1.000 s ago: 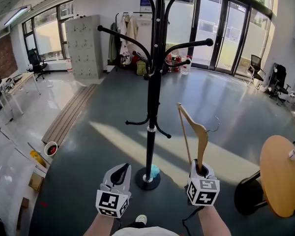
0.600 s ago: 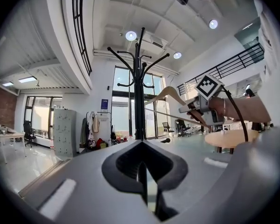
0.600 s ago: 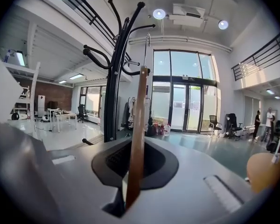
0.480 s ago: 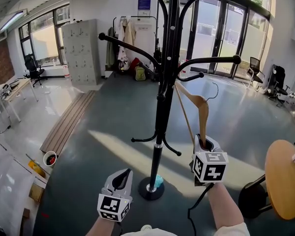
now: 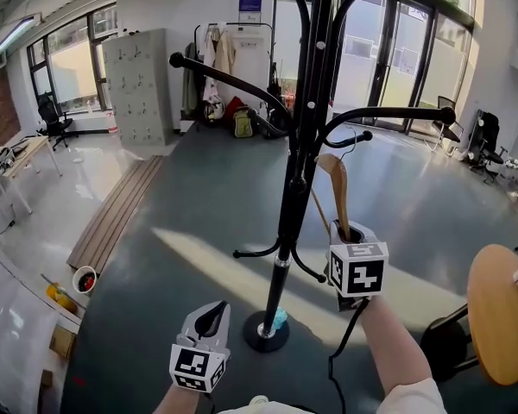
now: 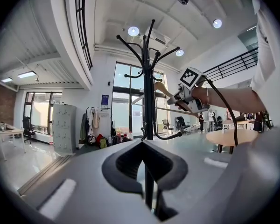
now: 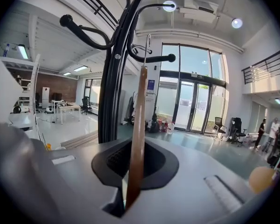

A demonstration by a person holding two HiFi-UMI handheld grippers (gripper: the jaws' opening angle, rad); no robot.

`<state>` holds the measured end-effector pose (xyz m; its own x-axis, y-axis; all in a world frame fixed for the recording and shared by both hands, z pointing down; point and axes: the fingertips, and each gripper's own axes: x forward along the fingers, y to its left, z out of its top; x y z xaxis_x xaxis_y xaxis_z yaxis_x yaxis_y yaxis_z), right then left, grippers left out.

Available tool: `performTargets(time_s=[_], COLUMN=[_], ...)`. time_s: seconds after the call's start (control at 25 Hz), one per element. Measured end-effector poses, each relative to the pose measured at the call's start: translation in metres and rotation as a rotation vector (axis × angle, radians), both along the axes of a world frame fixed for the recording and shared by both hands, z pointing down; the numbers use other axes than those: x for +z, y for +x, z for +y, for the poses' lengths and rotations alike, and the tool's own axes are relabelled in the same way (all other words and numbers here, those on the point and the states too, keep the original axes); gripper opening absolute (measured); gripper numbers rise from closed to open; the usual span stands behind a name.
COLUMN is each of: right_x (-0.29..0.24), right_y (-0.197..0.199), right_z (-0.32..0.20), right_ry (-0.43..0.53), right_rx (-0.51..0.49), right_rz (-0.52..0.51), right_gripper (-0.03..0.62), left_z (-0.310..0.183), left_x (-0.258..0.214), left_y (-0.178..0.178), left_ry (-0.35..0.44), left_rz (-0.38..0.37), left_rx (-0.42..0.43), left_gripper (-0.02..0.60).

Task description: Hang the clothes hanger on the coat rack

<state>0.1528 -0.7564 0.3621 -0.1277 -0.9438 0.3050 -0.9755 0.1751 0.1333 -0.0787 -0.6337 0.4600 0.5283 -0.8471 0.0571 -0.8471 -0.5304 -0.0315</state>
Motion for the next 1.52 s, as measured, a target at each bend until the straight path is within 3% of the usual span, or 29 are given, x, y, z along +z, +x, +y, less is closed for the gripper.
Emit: performTargets(time_s=[0.44,0.8,1.0,1.24,1.52], right_x=[0.031,0.042,0.022,0.005,-0.041], right_y=[-0.007,0.002,0.002,0.004,0.011], right_z=[-0.017,-0.011,-0.008,0.017,0.089], right_ry=[-0.093,-0.084,-0.023,0.083,0.239], right_rx=[-0.019,-0.034,-0.055,-0.066,-0.087], right_rz=[0.014,-0.052,-0.160,-0.180,-0.133], right_gripper=[0.040,0.043,0.098,0.245,0.252], left_z=[-0.001,0.011,0.012,0.021,0.051], left_x=[0.011,0.018,0.001,-0.002,-0.021], left_y=[-0.013,-0.006,0.002,0.014,0.038], left_ry=[-0.030,-0.049,-0.041,-0.011,0.026], left_rz=[0.011,0.033,0.045,0.024,0.021], left_rx=[-0.025,-0.025,-0.010,0.006,0.017], left_gripper=[0.000,0.000,0.000,0.000,0.000])
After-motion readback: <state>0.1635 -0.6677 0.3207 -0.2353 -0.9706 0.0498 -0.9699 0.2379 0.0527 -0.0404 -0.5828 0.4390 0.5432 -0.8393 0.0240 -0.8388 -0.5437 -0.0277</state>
